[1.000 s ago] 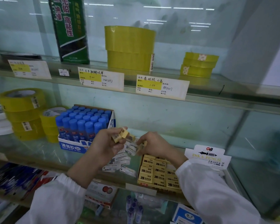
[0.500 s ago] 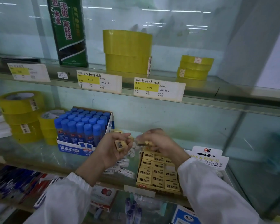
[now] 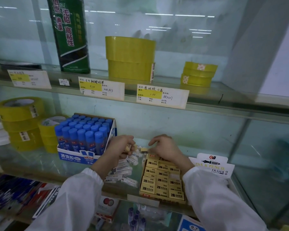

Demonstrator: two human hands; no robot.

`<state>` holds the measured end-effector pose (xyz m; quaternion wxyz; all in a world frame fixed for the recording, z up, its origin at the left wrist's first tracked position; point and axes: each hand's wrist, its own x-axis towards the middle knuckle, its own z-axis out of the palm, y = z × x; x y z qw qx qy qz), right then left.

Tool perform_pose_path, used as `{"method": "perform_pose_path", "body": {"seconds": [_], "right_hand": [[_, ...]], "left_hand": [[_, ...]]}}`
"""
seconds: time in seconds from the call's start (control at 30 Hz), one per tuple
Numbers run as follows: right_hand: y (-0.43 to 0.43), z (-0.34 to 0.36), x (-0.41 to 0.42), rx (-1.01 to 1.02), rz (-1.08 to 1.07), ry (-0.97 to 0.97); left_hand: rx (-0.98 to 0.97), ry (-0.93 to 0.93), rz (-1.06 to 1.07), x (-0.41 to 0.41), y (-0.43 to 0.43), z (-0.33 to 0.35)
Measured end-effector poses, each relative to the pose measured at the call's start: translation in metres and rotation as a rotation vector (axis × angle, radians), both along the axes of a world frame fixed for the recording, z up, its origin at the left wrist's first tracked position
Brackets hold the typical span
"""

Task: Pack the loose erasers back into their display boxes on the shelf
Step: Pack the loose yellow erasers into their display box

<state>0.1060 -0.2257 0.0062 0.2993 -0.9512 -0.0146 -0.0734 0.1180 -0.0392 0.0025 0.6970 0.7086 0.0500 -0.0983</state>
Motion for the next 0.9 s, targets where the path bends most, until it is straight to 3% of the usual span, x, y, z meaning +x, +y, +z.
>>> {"method": "perform_pose_path", "body": {"seconds": [0.07, 0.17, 0.27, 0.37, 0.47, 0.53, 0.6, 0.63, 0.7, 0.77, 0.8, 0.83, 0.9], "right_hand": [[0.006, -0.003, 0.002, -0.29, 0.014, -0.071], [0.011, -0.007, 0.008, -0.4, 0.017, -0.09], [0.007, -0.01, 0.014, -0.354, 0.024, -0.091], [-0.001, -0.007, 0.01, 0.036, -0.045, -0.048], [-0.006, 0.007, -0.003, 0.74, -0.167, 0.127], [-0.009, 0.017, -0.011, 1.221, -0.114, 0.306], [-0.014, 0.024, -0.02, 1.553, -0.056, 0.4], [-0.016, 0.026, -0.024, 1.656, -0.064, 0.406], [-0.018, 0.029, -0.029, 1.758, -0.077, 0.383], [-0.016, 0.029, -0.028, 1.726, -0.082, 0.368], [-0.013, 0.03, -0.028, 1.686, -0.087, 0.359], [-0.009, 0.032, -0.027, 1.623, -0.095, 0.342], [-0.001, 0.036, -0.026, 1.395, -0.11, 0.26]], "left_hand": [[0.314, -0.185, 0.024, 0.006, 0.001, -0.007], [0.847, -0.434, 0.034, 0.015, 0.001, -0.013], [1.002, -0.474, 0.025, 0.021, -0.001, -0.014], [1.116, -0.49, 0.026, 0.022, -0.005, -0.015], [1.264, -0.532, 0.027, 0.019, -0.012, -0.011], [1.309, -0.592, 0.043, 0.019, -0.013, -0.009], [1.177, -0.622, 0.064, 0.02, -0.011, -0.011], [1.0, -0.591, 0.06, 0.018, -0.01, -0.013], [0.396, -0.378, 0.024, 0.014, -0.007, -0.011], [-0.272, -0.001, -0.107, 0.004, -0.005, -0.003], [-0.516, 0.151, -0.15, 0.0, -0.004, -0.001], [-0.672, 0.263, -0.163, -0.004, -0.005, 0.0], [-0.79, 0.37, -0.181, -0.011, -0.01, 0.0]]}}
